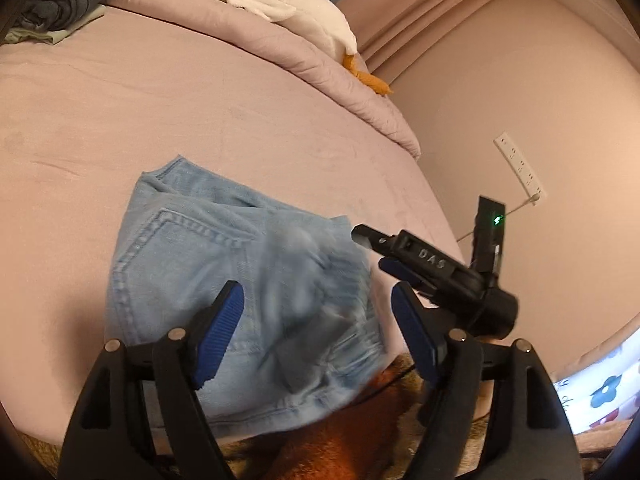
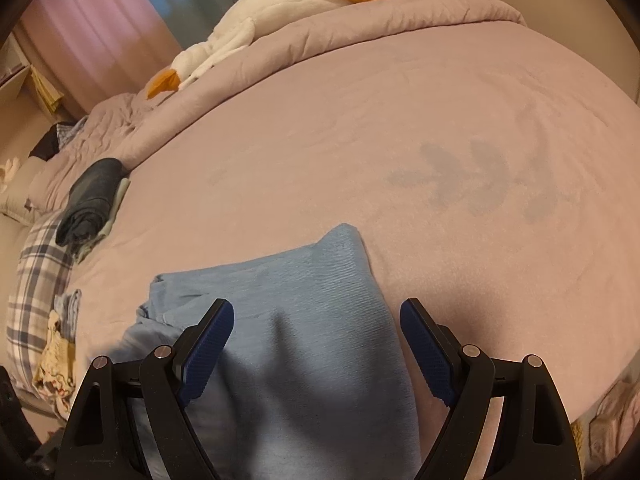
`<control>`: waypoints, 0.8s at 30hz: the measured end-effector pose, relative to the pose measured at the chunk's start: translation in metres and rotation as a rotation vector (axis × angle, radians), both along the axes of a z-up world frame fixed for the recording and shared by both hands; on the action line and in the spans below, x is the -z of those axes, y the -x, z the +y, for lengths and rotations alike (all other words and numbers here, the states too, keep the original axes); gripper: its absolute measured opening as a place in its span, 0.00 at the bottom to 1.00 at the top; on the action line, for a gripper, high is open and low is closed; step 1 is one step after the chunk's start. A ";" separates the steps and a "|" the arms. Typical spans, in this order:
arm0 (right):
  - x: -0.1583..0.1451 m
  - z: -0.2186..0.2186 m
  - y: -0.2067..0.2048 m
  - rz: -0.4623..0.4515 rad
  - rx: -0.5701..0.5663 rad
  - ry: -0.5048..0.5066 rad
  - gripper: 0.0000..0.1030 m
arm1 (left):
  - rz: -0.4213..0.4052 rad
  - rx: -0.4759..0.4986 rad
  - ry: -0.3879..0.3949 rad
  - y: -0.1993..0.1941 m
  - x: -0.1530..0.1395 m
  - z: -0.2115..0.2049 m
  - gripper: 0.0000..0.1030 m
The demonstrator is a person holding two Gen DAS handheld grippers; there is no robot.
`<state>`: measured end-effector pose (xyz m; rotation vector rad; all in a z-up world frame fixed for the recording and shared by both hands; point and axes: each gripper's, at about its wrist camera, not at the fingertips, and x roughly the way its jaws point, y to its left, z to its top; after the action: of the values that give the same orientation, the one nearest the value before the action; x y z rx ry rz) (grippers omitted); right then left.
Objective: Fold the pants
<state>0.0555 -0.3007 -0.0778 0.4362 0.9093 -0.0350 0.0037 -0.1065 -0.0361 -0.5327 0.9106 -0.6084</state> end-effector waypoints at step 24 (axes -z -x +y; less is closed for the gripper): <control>-0.009 0.021 0.034 -0.092 -0.173 -0.211 0.91 | 0.085 -0.229 -0.297 -0.001 0.033 0.051 0.78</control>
<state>0.0217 -0.2798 -0.0693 0.5486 0.8601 0.2397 0.0042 -0.0551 -0.0696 -0.3890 0.9836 -0.2385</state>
